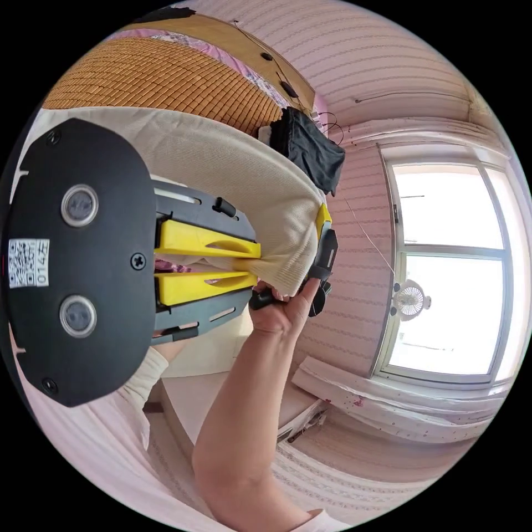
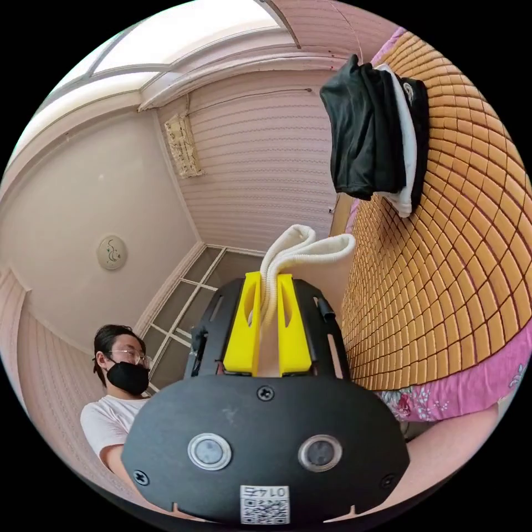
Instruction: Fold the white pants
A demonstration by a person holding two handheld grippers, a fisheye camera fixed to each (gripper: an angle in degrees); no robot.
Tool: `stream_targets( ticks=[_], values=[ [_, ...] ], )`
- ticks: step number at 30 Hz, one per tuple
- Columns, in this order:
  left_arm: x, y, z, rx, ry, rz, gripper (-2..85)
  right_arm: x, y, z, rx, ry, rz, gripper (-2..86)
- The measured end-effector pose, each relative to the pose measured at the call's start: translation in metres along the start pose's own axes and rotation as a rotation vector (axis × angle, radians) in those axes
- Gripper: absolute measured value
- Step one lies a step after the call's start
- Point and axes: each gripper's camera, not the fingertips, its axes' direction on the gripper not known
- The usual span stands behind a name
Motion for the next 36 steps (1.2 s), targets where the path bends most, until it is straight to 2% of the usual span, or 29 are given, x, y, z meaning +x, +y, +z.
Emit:
stream_targets(
  ticks=[2, 6, 10, 12, 15, 17, 18, 19, 21, 23, 27, 31, 34, 36],
  values=[
    [-0.001, -0.016, -0.009, 0.087, 0.047, -0.010, 4.2, -0.052, -0.012, -0.009, 0.050, -0.006, -0.116, 4.4],
    [-0.005, -0.025, -0.044, 0.265, 0.107, -0.044, 4.2, -0.137, -0.017, 0.013, 0.014, 0.098, -0.301, 4.5],
    [-0.027, 0.019, -0.087, 0.387, 0.089, -0.131, 4.3, -0.176, -0.005, 0.114, -0.193, 0.167, -0.413, 4.9],
    [-0.047, 0.076, -0.122, 0.405, -0.006, -0.225, 4.5, -0.171, 0.008, 0.179, -0.332, 0.188, -0.442, 5.2],
    [-0.064, 0.159, -0.176, 0.365, -0.171, -0.424, 4.9, -0.139, 0.048, 0.307, -0.591, 0.169, -0.452, 5.7],
    [-0.068, 0.211, -0.208, 0.334, -0.293, -0.577, 5.8, -0.099, 0.098, 0.412, -0.751, 0.068, -0.362, 6.5],
    [-0.069, 0.241, -0.223, 0.267, -0.388, -0.668, 6.9, -0.088, 0.112, 0.437, -0.785, 0.052, -0.329, 6.5],
    [-0.070, 0.255, -0.229, 0.214, -0.447, -0.702, 7.5, -0.065, 0.136, 0.481, -0.862, 0.077, -0.266, 6.1],
    [-0.073, 0.309, -0.236, -0.040, -0.697, -0.866, 8.1, -0.033, 0.166, 0.525, -0.926, 0.202, -0.243, 4.3],
    [-0.076, 0.339, -0.235, -0.127, -0.756, -0.970, 7.6, -0.001, 0.193, 0.545, -0.940, 0.342, -0.203, 1.6],
    [-0.091, 0.362, -0.228, -0.109, -0.638, -1.059, 7.4, 0.026, 0.231, 0.543, -1.033, 0.555, -0.239, 0.3],
    [-0.114, 0.342, -0.209, -0.066, -0.488, -1.026, 5.7, 0.043, 0.276, 0.519, -1.145, 0.896, -0.343, -0.2],
    [-0.124, 0.305, -0.173, -0.070, -0.337, -0.876, 3.6, 0.055, 0.314, 0.508, -1.192, 1.122, -0.393, -0.3],
    [-0.124, 0.270, -0.136, -0.137, -0.262, -0.723, 0.2, 0.063, 0.338, 0.513, -1.226, 1.176, -0.411, -0.4]
  ],
)
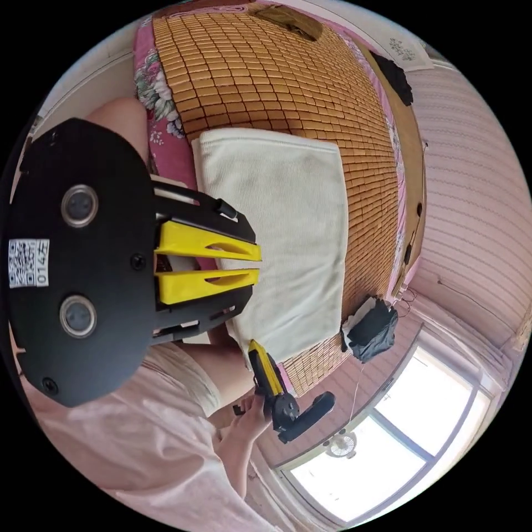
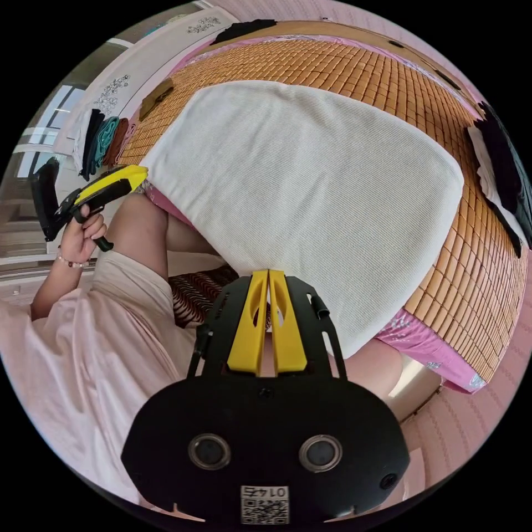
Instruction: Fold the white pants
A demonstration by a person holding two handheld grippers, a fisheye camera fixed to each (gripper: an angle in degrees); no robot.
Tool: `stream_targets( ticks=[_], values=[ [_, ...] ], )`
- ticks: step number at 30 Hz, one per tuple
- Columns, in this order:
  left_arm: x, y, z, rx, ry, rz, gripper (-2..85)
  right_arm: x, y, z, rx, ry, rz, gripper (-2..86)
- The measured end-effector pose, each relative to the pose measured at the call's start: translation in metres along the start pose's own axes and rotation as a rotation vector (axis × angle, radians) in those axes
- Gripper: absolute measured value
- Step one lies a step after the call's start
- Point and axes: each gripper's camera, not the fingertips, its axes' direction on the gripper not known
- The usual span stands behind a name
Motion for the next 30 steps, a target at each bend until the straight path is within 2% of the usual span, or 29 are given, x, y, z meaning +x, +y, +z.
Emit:
stream_targets(
  ticks=[4, 8, 12, 14, 17, 20, 24, 27, 30],
  values=[
    [0.051, -0.034, 0.038, -0.101, 0.002, 0.228, -0.8, -0.037, -0.025, 0.007, 0.014, 0.139, -0.044, -0.8],
    [0.091, -0.063, 0.067, -0.187, -0.095, 0.379, -1.0, -0.067, -0.091, -0.035, 0.185, 0.214, -0.135, -0.9],
    [0.103, -0.073, 0.103, -0.323, -0.247, 0.417, -1.0, -0.081, -0.179, -0.029, 0.122, 0.231, -0.164, -0.8],
    [0.105, -0.068, 0.108, -0.284, -0.264, 0.444, -1.0, -0.072, -0.222, 0.017, -0.043, 0.192, -0.112, -0.8],
    [0.113, -0.063, 0.109, -0.218, -0.315, 0.496, -1.0, -0.068, -0.236, 0.024, -0.041, 0.149, -0.057, -0.9],
    [0.108, -0.072, 0.104, -0.200, -0.264, 0.447, -1.0, -0.086, -0.250, 0.017, -0.129, 0.225, -0.192, -0.8],
    [0.089, -0.089, 0.101, -0.227, -0.122, 0.357, -1.0, -0.095, -0.269, -0.010, -0.031, 0.329, -0.226, -0.7],
    [0.085, -0.098, 0.102, -0.262, -0.084, 0.337, -1.0, -0.088, -0.290, 0.012, -0.140, 0.348, -0.241, -0.6],
    [0.075, -0.104, 0.112, -0.291, -0.036, 0.302, -0.9, -0.084, -0.292, 0.026, -0.125, 0.398, -0.281, -0.7]
  ],
)
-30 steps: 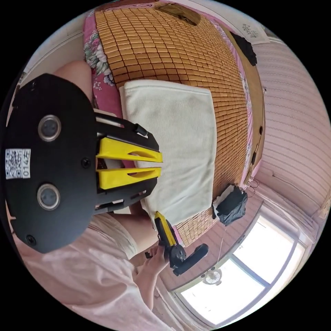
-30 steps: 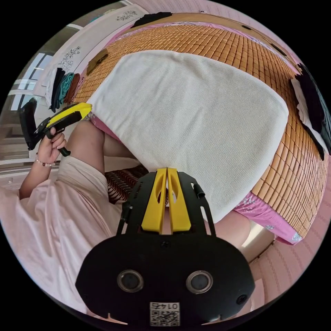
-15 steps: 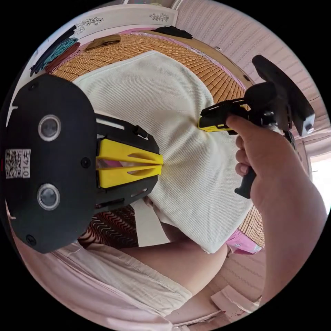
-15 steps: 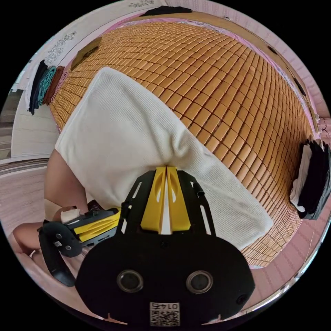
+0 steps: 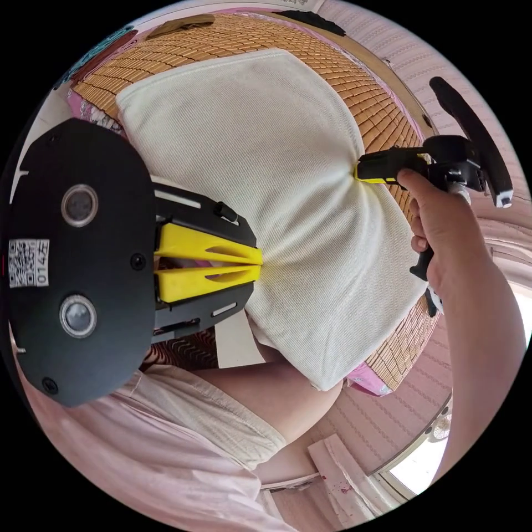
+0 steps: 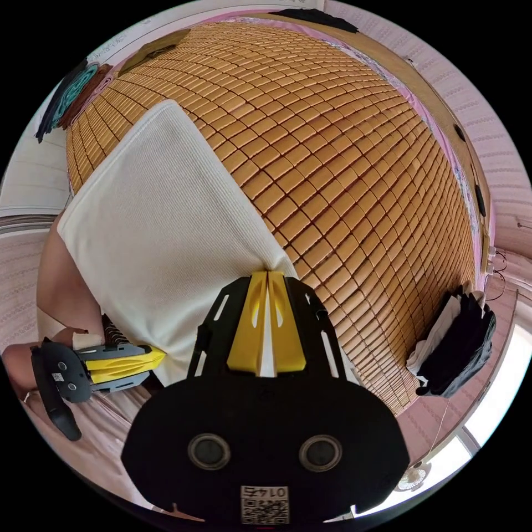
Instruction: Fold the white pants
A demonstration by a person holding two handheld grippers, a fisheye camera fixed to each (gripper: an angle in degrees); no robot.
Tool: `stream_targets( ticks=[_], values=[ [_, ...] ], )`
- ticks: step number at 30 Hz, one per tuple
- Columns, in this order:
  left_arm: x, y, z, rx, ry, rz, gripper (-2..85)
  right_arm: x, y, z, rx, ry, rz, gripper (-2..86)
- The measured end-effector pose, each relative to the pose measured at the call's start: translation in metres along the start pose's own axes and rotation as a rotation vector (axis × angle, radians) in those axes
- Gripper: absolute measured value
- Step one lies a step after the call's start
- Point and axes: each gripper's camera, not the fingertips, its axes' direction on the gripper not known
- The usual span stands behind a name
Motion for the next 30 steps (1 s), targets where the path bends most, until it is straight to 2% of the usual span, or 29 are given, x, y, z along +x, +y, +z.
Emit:
stream_targets(
  ticks=[3, 7, 9, 11, 15, 17, 19, 20, 24, 27, 30],
  values=[
    [-0.009, -0.008, 0.006, -0.014, 0.040, 0.012, -0.9, 0.005, 0.001, 0.002, -0.027, 0.019, -0.065, -0.7],
    [-0.002, -0.010, -0.002, 0.007, 0.008, 0.077, -0.8, 0.049, 0.023, -0.006, 0.021, -0.194, 0.073, -0.5],
    [0.007, -0.008, -0.015, 0.042, -0.030, 0.104, -0.5, 0.065, 0.062, -0.020, 0.165, -0.257, 0.111, -0.3],
    [0.013, -0.008, -0.023, 0.058, 0.015, 0.101, 0.3, 0.085, 0.135, -0.029, 0.312, -0.299, 0.179, 0.0],
    [0.031, -0.018, -0.040, 0.215, 0.160, 0.096, 9.1, 0.117, 0.256, -0.005, 0.293, -0.313, 0.378, 1.6],
    [0.048, -0.029, -0.041, 0.218, 0.145, 0.165, 11.6, 0.134, 0.332, 0.023, 0.226, -0.410, 0.548, 10.3],
    [0.066, -0.039, -0.038, 0.215, 0.137, 0.239, 13.1, 0.137, 0.374, 0.044, 0.197, -0.540, 0.601, 17.3],
    [0.077, -0.045, -0.036, 0.214, 0.140, 0.280, 14.0, 0.137, 0.393, 0.057, 0.183, -0.603, 0.621, 17.9],
    [0.110, -0.065, -0.026, 0.176, 0.133, 0.395, 16.4, 0.142, 0.421, 0.091, 0.146, -0.682, 0.662, 15.5],
    [0.131, -0.074, -0.019, 0.132, 0.085, 0.453, 18.1, 0.156, 0.438, 0.111, 0.149, -0.823, 0.708, 11.6],
    [0.147, -0.078, -0.015, 0.078, 0.020, 0.495, 17.9, 0.168, 0.462, 0.093, 0.247, -0.851, 0.686, 8.6]
  ],
)
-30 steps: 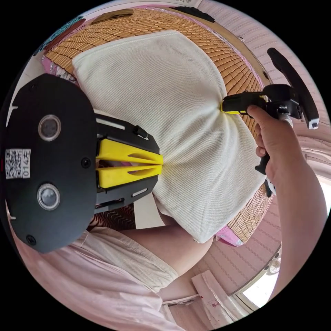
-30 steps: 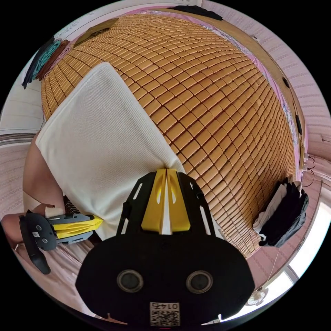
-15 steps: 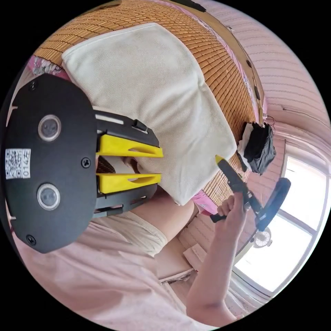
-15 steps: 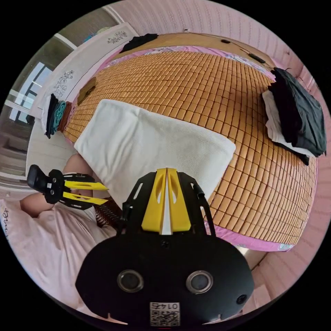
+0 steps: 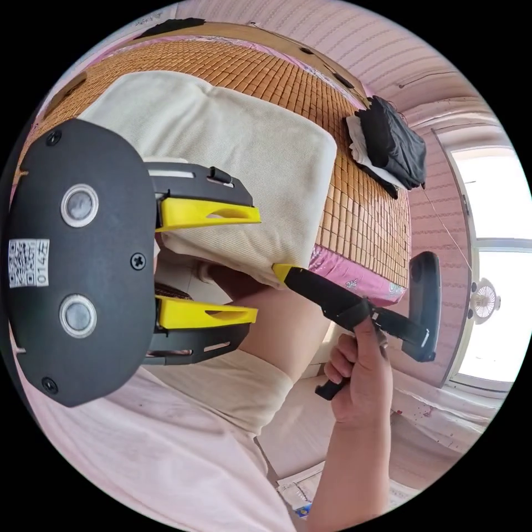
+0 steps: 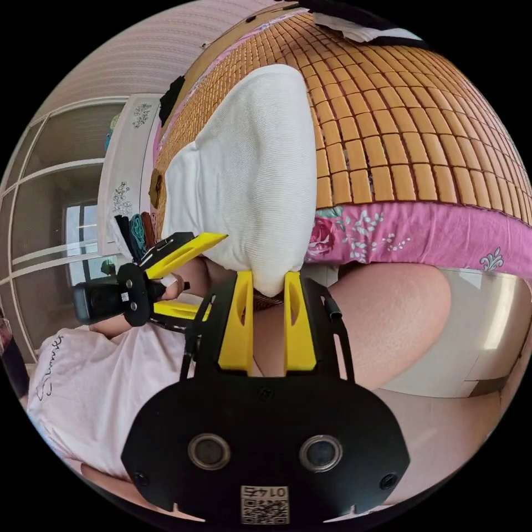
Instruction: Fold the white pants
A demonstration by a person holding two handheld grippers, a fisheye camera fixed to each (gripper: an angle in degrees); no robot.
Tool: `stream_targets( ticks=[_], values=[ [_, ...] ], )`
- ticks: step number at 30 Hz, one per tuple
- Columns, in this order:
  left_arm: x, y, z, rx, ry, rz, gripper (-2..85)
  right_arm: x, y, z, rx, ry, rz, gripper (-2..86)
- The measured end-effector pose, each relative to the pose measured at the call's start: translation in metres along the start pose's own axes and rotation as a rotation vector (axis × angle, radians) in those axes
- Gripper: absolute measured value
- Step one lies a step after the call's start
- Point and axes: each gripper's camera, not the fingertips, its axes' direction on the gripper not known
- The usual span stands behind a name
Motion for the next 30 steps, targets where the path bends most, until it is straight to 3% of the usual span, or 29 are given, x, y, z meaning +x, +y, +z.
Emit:
stream_targets(
  ticks=[2, 5, 9, 13, 17, 22, 25, 27, 29, 30],
  values=[
    [0.006, -0.004, 0.000, -0.024, -0.034, 0.004, 14.7, -0.006, 0.012, -0.032, 0.072, -0.134, -0.066, 8.1],
    [0.015, -0.003, -0.008, -0.012, -0.266, -0.007, 8.3, -0.006, 0.023, -0.061, 0.144, -0.246, -0.107, 8.0],
    [0.000, 0.009, -0.018, 0.029, -0.156, -0.127, 6.3, 0.023, 0.029, -0.082, 0.179, -0.232, -0.081, 8.0],
    [0.002, 0.021, -0.027, 0.058, -0.189, -0.155, 6.2, 0.079, 0.020, -0.082, 0.185, -0.558, -0.043, 8.3],
    [-0.009, 0.037, -0.039, 0.111, -0.141, -0.259, 6.1, 0.076, 0.022, -0.104, 0.188, -0.633, -0.151, 13.0],
    [-0.009, 0.055, -0.038, 0.138, -0.103, -0.295, 6.0, 0.082, 0.024, -0.126, 0.155, -0.555, -0.175, 14.0],
    [-0.004, 0.062, -0.035, 0.117, -0.096, -0.281, 5.9, 0.104, 0.036, -0.150, 0.334, -0.691, -0.150, 13.7],
    [-0.001, 0.068, -0.036, 0.115, -0.106, -0.259, 5.8, 0.118, 0.038, -0.156, 0.401, -0.622, -0.094, 14.4],
    [0.000, 0.073, -0.036, 0.121, -0.094, -0.247, 5.8, 0.134, 0.024, -0.142, 0.330, -0.365, 0.059, 23.1],
    [0.002, 0.078, -0.037, 0.126, -0.086, -0.235, 5.8, 0.139, 0.019, -0.135, 0.304, -0.350, 0.099, 25.6]
  ],
)
